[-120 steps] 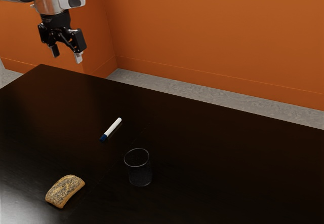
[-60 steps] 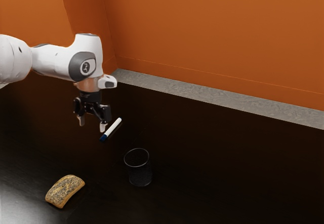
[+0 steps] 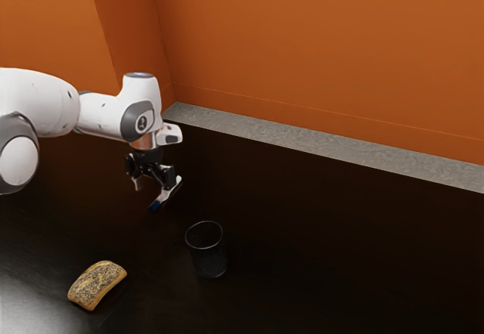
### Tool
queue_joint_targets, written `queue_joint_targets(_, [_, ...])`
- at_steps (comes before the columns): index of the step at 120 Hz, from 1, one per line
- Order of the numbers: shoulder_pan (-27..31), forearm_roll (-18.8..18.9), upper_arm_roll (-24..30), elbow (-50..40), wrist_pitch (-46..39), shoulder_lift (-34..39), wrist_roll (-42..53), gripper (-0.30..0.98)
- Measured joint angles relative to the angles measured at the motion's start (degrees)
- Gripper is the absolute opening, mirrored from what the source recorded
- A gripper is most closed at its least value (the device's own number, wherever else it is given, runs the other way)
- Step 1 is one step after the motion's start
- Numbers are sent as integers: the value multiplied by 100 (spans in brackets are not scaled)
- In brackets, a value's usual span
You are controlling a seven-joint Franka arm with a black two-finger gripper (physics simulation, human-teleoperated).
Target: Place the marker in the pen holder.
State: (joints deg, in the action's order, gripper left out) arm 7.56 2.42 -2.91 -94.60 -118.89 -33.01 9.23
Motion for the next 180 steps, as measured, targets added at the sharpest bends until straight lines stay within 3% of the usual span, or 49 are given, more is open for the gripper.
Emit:
queue_joint_targets(16, [52,-102,3,9,-60,-95,122,62])
queue_joint_targets(70, [76,-337,50,18,-122,-165,269,21])
queue_joint_targets(118, [76,-437,50,28,-292,-231,317,-2])
queue_joint_targets(148, [41,-349,45,27,-309,-43,251,-9])
queue_joint_targets(180, [-280,-277,36,19,715,1173,118,-10])
